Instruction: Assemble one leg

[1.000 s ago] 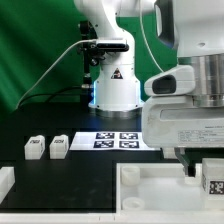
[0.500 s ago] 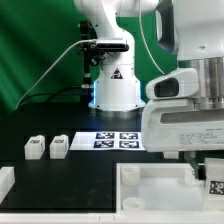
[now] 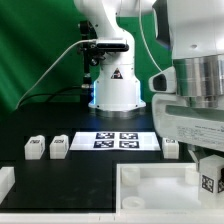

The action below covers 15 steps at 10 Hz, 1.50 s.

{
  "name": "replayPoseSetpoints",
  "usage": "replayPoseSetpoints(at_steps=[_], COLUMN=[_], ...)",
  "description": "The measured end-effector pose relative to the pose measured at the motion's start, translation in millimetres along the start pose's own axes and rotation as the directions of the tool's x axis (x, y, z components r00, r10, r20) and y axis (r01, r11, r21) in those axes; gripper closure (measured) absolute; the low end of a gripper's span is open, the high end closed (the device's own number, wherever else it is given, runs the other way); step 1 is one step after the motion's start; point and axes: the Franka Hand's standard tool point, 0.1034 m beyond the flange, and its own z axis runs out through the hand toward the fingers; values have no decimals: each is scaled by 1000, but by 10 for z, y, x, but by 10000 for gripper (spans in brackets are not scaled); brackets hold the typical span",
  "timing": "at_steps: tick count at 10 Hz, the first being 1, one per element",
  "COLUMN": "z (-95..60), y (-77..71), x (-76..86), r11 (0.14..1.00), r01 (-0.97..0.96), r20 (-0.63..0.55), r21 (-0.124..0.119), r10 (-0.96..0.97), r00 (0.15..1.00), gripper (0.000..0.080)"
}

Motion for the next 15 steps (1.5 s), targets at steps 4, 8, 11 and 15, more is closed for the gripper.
replayPoseSetpoints(at_steps=[4,8,11,15], z=[21,17,21,-19], y=[-32,-7,4,101], x=[33,79,83,-46], r11=[829,696,701,829], r01=[-559,-718,-713,-560], r20=[56,49,45,57], r21=[16,4,5,-9], r10=[557,717,712,559], r00=[828,695,700,827], gripper=[503,502,274,154])
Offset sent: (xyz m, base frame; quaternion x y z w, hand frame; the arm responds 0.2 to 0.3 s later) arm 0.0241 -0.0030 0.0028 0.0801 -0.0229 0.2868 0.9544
